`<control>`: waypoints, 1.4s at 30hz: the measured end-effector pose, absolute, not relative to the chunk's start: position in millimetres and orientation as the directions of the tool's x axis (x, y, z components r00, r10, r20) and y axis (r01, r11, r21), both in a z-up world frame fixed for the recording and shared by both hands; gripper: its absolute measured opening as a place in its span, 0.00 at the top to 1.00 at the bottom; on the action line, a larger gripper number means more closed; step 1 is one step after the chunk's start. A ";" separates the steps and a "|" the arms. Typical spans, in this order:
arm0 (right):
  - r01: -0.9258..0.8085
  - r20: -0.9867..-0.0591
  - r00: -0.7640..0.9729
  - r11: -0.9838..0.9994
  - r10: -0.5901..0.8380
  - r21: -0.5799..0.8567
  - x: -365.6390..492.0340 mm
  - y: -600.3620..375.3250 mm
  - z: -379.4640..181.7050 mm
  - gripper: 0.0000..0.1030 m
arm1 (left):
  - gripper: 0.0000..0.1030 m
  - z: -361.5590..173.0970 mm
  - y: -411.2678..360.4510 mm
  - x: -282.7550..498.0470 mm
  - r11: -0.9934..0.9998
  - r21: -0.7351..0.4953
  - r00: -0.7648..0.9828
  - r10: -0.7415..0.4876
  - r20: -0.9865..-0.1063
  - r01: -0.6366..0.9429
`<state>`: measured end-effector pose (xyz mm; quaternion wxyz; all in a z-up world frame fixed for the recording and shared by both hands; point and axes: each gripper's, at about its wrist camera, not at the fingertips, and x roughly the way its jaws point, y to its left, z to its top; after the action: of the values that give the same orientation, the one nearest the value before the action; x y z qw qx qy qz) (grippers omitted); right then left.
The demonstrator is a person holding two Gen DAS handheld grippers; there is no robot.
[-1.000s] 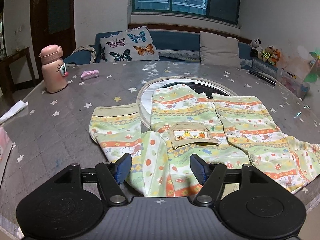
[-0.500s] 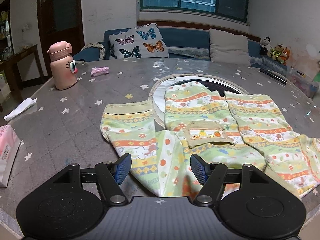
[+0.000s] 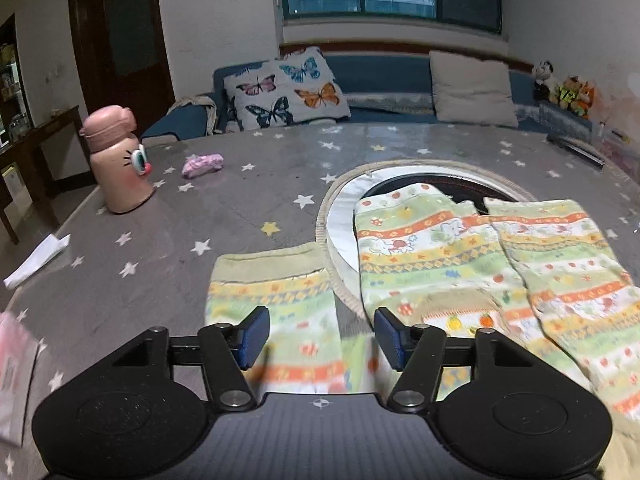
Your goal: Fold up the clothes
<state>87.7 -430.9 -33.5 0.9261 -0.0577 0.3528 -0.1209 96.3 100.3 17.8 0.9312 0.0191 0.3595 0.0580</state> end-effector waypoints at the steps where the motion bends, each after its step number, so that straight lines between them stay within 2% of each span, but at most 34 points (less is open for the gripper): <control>1: 0.186 -0.640 0.721 0.964 -0.265 -0.189 88.0 -431.6 -33.3 0.56 | 0.48 14.8 99.9 103.4 0.992 0.083 0.729 0.123 -0.673 -0.090; 6: 0.191 -0.643 0.720 0.965 -0.263 -0.181 88.0 -433.9 -33.3 0.55 | 0.59 -4.5 103.5 138.9 0.988 0.123 0.687 0.150 -0.711 -0.088; 8: 0.193 -0.643 0.719 0.965 -0.264 -0.180 88.3 -434.4 -33.1 0.54 | 0.60 -9.2 106.0 146.7 0.988 0.129 0.687 0.148 -0.711 -0.080; 10: 0.196 -0.645 0.717 0.965 -0.264 -0.177 88.5 -435.0 -32.9 0.53 | 0.69 -9.9 107.6 149.6 0.989 0.131 0.693 0.145 -0.707 -0.074; 12: 0.198 -0.647 0.716 0.965 -0.263 -0.173 89.0 -435.5 -32.6 0.53 | 0.90 -10.3 110.2 150.5 0.988 0.133 0.697 0.147 -0.702 -0.074; 15: 0.198 -0.647 0.715 0.964 -0.266 -0.178 89.3 -434.6 -32.3 0.52 | 0.96 -9.1 118.4 145.9 0.987 0.132 0.706 0.161 -0.690 -0.096; 22: 0.192 -0.636 0.726 0.965 -0.262 -0.178 86.5 -430.3 -25.7 0.52 | 0.98 18.6 163.2 105.4 0.965 0.061 0.751 0.238 -0.616 -0.256; 31: 0.112 -0.616 0.765 0.980 -0.189 -0.162 72.0 -406.4 -10.8 0.51 | 0.98 24.7 212.6 28.9 0.889 -0.021 0.721 0.356 -0.594 -0.457; 39: -0.011 -0.643 0.761 0.991 -0.080 -0.135 64.8 -373.6 -14.0 0.47 | 0.96 -0.2 228.6 3.9 0.848 -0.015 0.640 0.388 -0.663 -0.530; 42: -0.034 -0.652 0.756 0.992 -0.053 -0.119 60.0 -366.1 -14.5 0.47 | 0.94 1.8 227.3 3.3 0.831 0.031 0.609 0.432 -0.665 -0.555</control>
<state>60.0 -366.1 -14.5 0.9350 -0.0620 0.3492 -0.0050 3.3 227.3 1.8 0.8925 -0.0894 0.3449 0.2765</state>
